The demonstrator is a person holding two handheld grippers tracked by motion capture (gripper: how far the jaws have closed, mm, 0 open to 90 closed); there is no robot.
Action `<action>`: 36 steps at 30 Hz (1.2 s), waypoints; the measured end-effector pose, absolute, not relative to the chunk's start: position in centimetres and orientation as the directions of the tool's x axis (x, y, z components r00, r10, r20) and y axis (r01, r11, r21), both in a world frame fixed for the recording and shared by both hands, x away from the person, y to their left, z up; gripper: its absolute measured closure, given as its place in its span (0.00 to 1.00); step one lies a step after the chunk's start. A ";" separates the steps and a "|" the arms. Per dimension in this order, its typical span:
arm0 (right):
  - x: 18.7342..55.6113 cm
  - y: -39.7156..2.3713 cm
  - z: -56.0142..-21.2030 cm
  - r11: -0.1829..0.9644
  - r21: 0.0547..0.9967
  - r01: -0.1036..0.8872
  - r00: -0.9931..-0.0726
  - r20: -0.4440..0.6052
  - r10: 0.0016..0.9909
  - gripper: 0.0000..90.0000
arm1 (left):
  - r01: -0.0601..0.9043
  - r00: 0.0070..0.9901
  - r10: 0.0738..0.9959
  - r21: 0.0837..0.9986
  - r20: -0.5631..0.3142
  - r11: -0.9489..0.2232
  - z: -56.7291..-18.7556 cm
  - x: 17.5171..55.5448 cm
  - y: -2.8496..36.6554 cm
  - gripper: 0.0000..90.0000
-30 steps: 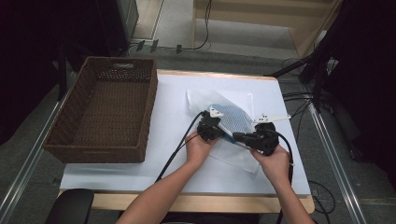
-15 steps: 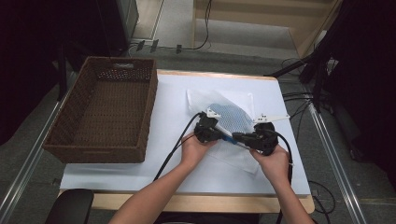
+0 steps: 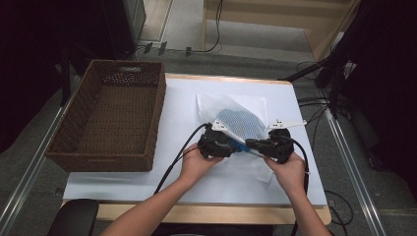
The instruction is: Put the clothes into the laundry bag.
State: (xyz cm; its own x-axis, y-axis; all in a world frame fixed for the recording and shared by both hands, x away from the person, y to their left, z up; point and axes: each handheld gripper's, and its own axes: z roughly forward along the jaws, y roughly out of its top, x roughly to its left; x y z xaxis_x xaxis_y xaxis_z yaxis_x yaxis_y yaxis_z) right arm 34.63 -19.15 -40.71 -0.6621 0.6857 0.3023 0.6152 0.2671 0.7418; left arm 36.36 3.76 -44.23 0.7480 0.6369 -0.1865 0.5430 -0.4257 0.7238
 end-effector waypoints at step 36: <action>34.7 -19.2 -40.9 0.272 0.728 0.629 -0.654 0.307 0.691 1.00 | 0.469 0.776 0.624 0.743 -0.089 -0.478 -47.2 38.8 -1.0 1.00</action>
